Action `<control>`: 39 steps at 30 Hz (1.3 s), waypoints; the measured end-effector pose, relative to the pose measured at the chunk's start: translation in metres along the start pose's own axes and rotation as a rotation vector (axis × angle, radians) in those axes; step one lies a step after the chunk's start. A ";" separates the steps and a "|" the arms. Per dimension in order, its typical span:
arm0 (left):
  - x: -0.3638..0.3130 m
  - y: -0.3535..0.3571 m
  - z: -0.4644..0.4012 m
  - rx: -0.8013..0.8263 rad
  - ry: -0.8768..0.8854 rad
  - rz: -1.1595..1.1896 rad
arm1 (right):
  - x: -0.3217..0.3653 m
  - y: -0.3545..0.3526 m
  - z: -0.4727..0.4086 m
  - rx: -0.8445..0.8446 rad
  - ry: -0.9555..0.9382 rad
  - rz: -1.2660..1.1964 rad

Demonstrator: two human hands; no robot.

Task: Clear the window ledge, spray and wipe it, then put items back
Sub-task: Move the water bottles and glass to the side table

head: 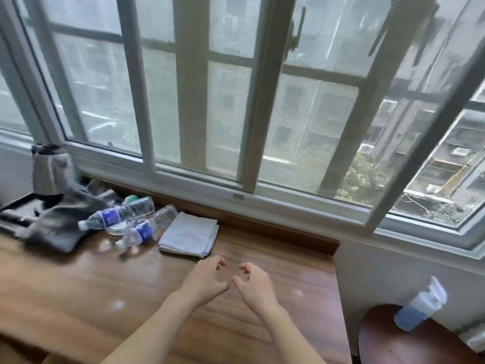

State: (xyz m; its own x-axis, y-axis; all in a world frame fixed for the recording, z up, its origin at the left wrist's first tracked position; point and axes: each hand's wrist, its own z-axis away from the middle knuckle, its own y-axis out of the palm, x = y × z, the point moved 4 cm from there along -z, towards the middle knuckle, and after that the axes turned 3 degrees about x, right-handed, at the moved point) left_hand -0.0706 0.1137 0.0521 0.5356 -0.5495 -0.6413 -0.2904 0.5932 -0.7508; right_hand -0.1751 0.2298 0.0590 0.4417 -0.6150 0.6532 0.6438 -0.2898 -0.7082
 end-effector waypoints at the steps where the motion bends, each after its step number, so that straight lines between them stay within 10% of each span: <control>1: 0.012 -0.013 0.000 -0.015 -0.007 0.002 | 0.013 0.009 -0.003 0.002 -0.008 -0.002; 24: 0.235 -0.201 -0.024 -0.220 -0.059 0.106 | 0.231 0.172 -0.097 0.057 -0.217 0.026; 39: 0.307 -0.256 -0.089 -0.193 -0.214 -0.447 | 0.248 0.219 -0.183 0.127 -0.373 0.515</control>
State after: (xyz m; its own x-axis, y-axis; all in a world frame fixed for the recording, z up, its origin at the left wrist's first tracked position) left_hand 0.0977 -0.2594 0.0338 0.7844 -0.5796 -0.2210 -0.1270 0.1987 -0.9718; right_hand -0.0388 -0.1203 0.0169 0.8861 -0.3499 0.3040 0.3507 0.0771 -0.9333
